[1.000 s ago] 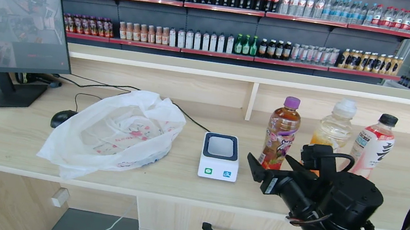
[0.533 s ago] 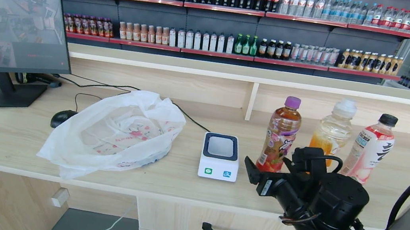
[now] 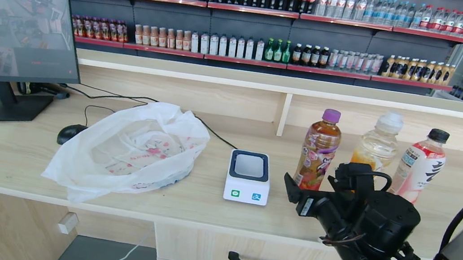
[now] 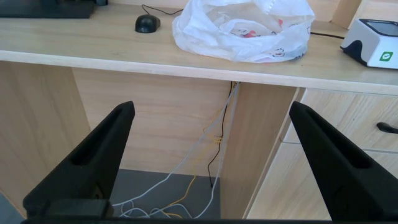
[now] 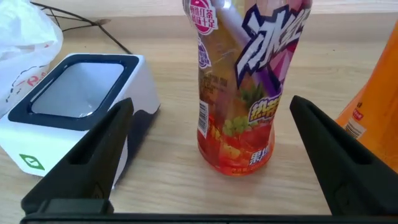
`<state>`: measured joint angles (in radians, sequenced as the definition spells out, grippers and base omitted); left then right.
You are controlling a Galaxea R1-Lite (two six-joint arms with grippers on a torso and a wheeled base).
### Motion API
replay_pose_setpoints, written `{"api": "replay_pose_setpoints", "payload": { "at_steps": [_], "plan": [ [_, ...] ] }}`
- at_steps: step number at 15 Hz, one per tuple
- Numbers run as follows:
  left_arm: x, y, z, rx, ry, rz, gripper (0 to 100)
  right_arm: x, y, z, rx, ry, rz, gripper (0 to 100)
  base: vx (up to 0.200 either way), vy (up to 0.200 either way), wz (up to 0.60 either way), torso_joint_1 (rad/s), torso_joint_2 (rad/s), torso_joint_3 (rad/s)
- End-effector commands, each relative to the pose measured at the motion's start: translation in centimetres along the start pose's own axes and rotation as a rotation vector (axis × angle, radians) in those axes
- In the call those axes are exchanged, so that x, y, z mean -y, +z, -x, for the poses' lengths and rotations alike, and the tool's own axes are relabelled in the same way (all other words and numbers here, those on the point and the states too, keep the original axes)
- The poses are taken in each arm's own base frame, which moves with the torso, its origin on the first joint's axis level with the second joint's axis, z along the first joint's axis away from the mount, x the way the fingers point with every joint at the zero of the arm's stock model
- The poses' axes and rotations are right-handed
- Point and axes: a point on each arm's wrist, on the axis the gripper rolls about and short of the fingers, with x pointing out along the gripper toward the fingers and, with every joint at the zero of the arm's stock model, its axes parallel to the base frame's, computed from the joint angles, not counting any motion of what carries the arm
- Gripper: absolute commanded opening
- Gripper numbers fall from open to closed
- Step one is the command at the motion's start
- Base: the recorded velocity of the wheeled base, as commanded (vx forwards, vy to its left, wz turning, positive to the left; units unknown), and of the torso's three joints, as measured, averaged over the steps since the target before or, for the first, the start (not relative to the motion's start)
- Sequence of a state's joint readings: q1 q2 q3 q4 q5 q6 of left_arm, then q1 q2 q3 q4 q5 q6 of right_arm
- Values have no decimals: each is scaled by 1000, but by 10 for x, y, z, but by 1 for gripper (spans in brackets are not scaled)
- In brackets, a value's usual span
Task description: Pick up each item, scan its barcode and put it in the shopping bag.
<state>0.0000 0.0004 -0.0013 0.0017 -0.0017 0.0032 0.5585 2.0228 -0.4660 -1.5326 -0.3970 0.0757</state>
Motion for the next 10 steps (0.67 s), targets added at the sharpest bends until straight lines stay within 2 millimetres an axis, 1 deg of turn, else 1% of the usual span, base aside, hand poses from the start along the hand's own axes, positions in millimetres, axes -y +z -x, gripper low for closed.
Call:
{"api": "replay_pose_setpoints", "payload": {
  "at_steps": [1,2,5,8,10],
  "plan": [
    [0,0,0,1,0,0,100,1,7,-6,33,-9,-10,100,0,0,0,0,0,0],
    [0,0,0,1,0,0,100,0,6,-11,40,-13,-13,100,0,0,0,0,0,0],
    [0,0,0,1,0,0,100,-3,7,-19,57,-12,-20,100,0,0,0,0,0,0],
    [0,0,0,1,0,0,100,-1,4,-30,66,-28,-23,100,0,0,0,0,0,0],
    [0,0,0,1,0,0,100,-4,4,-38,81,-28,-29,100,0,0,0,0,0,0]
  ]
}}
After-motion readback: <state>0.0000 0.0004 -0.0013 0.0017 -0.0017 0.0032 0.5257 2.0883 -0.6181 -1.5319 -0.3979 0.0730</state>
